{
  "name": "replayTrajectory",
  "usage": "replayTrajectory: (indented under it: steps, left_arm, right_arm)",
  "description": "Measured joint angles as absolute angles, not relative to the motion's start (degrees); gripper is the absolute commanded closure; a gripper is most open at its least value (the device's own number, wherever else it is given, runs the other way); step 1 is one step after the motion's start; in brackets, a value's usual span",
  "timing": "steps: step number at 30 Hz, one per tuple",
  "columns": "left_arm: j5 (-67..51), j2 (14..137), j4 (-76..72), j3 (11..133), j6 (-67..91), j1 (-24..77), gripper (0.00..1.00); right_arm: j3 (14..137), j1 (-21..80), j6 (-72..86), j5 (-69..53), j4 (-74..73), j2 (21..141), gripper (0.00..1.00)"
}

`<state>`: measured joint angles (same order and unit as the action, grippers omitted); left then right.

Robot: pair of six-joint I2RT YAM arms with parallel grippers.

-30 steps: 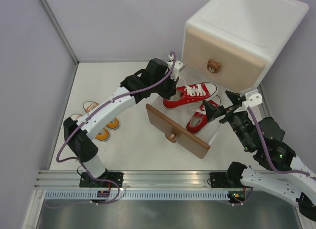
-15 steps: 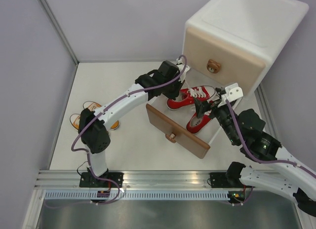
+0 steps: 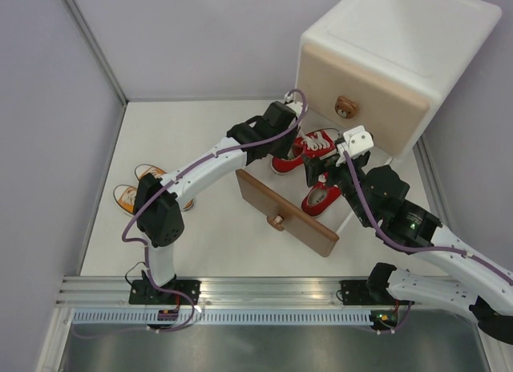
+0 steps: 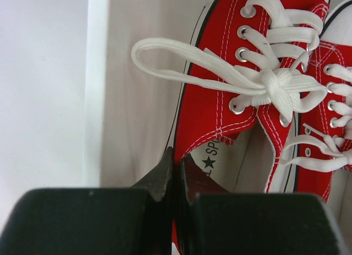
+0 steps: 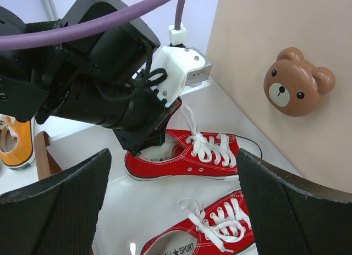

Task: Place and organize the shoes in the shoe cabinet

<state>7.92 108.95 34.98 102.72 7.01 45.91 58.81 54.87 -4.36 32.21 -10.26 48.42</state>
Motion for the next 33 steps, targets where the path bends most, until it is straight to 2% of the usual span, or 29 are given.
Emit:
replayTrajectory:
  steps: [24, 33]
  left_arm:
    - [8.5, 109.5, 32.8, 102.5, 11.2, 46.3, 0.98]
    - [8.9, 113.8, 33.0, 100.4, 13.0, 47.4, 0.98]
  right_arm:
    - [59.1, 54.9, -4.3, 33.3, -10.0, 47.4, 0.02]
    - [59.1, 54.9, -4.3, 33.7, -10.0, 46.7, 0.02]
